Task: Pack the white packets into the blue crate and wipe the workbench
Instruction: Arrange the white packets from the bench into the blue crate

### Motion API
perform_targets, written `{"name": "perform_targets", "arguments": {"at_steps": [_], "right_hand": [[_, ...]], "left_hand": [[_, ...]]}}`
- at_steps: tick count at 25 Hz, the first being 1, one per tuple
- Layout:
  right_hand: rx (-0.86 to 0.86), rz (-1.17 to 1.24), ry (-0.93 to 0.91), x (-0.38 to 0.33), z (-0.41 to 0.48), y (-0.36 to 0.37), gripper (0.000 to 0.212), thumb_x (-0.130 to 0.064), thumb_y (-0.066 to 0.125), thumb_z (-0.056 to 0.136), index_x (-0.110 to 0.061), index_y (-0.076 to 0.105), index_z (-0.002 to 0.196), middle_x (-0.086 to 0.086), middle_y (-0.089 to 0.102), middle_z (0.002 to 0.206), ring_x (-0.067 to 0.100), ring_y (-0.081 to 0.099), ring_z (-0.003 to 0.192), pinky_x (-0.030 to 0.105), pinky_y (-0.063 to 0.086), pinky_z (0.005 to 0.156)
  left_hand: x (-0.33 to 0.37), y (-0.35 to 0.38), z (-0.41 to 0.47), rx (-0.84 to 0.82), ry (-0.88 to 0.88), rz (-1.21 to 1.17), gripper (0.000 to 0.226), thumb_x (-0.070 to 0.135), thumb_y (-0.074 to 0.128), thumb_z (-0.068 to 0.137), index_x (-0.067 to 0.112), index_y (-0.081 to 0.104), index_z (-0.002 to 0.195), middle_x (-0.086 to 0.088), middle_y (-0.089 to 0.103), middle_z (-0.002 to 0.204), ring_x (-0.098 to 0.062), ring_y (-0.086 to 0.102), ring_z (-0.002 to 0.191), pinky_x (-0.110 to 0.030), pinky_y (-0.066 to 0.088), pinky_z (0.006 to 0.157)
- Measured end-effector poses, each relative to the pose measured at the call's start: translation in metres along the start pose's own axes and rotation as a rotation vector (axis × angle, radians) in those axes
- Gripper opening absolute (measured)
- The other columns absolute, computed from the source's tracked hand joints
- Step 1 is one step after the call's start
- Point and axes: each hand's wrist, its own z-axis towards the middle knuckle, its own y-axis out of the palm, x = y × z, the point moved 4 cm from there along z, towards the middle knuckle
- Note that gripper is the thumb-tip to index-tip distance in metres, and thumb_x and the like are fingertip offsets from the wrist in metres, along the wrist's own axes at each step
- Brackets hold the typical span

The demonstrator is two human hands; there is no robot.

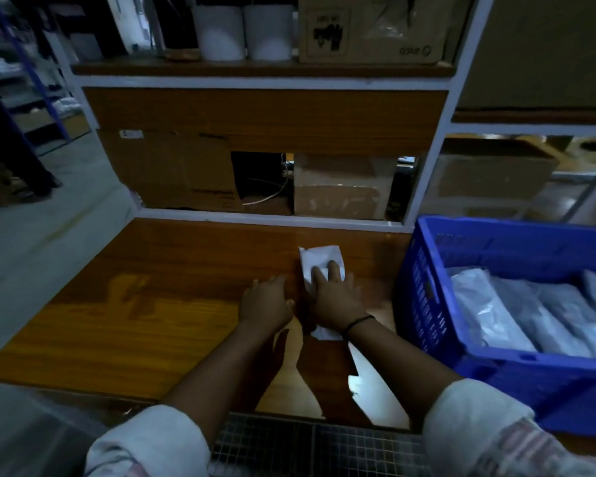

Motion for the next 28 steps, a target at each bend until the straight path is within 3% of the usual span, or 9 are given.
{"name": "perform_targets", "arguments": {"at_steps": [3,7,9,13,16,18,20,22,28], "right_hand": [[0.100,0.075,0.047,0.009,-0.004,-0.072,0.082,-0.045,0.064,0.086,-0.029,0.019,0.152,0.013,0.002,0.163,0.049,0.015,0.140,0.061,0.027,0.108],[0.324,0.037,0.096,0.046,-0.034,-0.153,0.077,-0.044,0.062,0.085,-0.029,0.025,0.151,0.012,0.015,0.160,0.047,0.027,0.136,0.056,0.036,0.103],[0.349,0.045,0.157,0.080,-0.055,-0.180,0.075,-0.044,0.063,0.085,-0.030,0.028,0.150,0.011,0.018,0.159,0.045,0.031,0.133,0.055,0.038,0.103],[0.298,0.076,0.280,0.174,-0.094,-0.207,0.071,-0.038,0.056,0.078,-0.025,0.039,0.145,0.015,0.033,0.150,0.046,0.041,0.129,0.052,0.041,0.105],[0.208,0.113,0.386,0.253,-0.121,-0.212,0.070,-0.037,0.060,0.076,-0.018,0.047,0.142,0.020,0.043,0.144,0.043,0.049,0.126,0.047,0.042,0.106],[0.157,0.123,0.409,0.295,-0.133,-0.209,0.065,-0.034,0.065,0.078,-0.017,0.051,0.139,0.019,0.047,0.143,0.040,0.050,0.126,0.046,0.044,0.104],[0.107,0.102,0.386,0.324,-0.135,-0.202,0.061,-0.030,0.067,0.084,-0.016,0.050,0.141,0.020,0.049,0.142,0.038,0.051,0.126,0.044,0.044,0.103],[0.033,0.065,0.344,0.351,-0.135,-0.196,0.061,-0.036,0.063,0.090,-0.016,0.046,0.145,0.019,0.048,0.146,0.036,0.049,0.130,0.042,0.044,0.105],[-0.338,-0.119,0.165,0.393,-0.132,-0.188,0.082,-0.045,0.068,0.091,-0.023,0.026,0.158,0.006,0.030,0.162,0.027,0.036,0.144,0.038,0.034,0.114]], "left_hand": [[0.050,-0.031,0.013,0.077,0.156,-0.078,0.049,0.037,0.066,0.095,0.023,0.055,0.140,-0.004,0.064,0.133,-0.028,0.059,0.122,-0.043,0.049,0.101],[0.138,-0.054,0.020,0.029,0.285,-0.214,0.025,0.032,0.063,0.096,0.026,0.063,0.120,-0.003,0.070,0.117,-0.023,0.065,0.100,-0.032,0.046,0.074],[0.180,-0.056,0.015,-0.005,0.299,-0.290,0.035,0.037,0.060,0.098,0.027,0.060,0.132,-0.002,0.068,0.125,-0.020,0.065,0.106,-0.032,0.046,0.077],[0.246,-0.048,-0.003,-0.011,0.318,-0.439,0.050,0.037,0.061,0.099,0.028,0.049,0.147,-0.002,0.061,0.140,-0.015,0.061,0.107,-0.032,0.047,0.083],[0.292,-0.026,-0.004,-0.008,0.348,-0.350,0.062,0.046,0.064,0.095,0.023,0.045,0.149,-0.011,0.058,0.143,-0.028,0.060,0.119,-0.039,0.051,0.096],[0.312,-0.001,-0.001,-0.094,0.304,-0.233,0.073,0.056,0.060,0.094,0.022,0.036,0.154,-0.019,0.042,0.155,-0.039,0.046,0.137,-0.043,0.045,0.106],[0.318,0.023,-0.002,-0.153,0.227,-0.082,0.083,0.067,0.053,0.093,0.026,0.023,0.159,-0.023,0.009,0.168,-0.046,0.011,0.153,-0.050,0.030,0.117],[0.320,0.036,-0.005,-0.103,0.191,0.088,0.085,0.069,0.047,0.094,0.027,0.017,0.161,-0.019,-0.010,0.169,-0.046,-0.007,0.154,-0.052,0.028,0.118],[0.322,0.040,-0.009,-0.010,0.175,0.295,0.082,0.067,0.048,0.095,0.028,0.019,0.161,-0.014,-0.015,0.169,-0.042,-0.004,0.156,-0.050,0.037,0.114]]}}
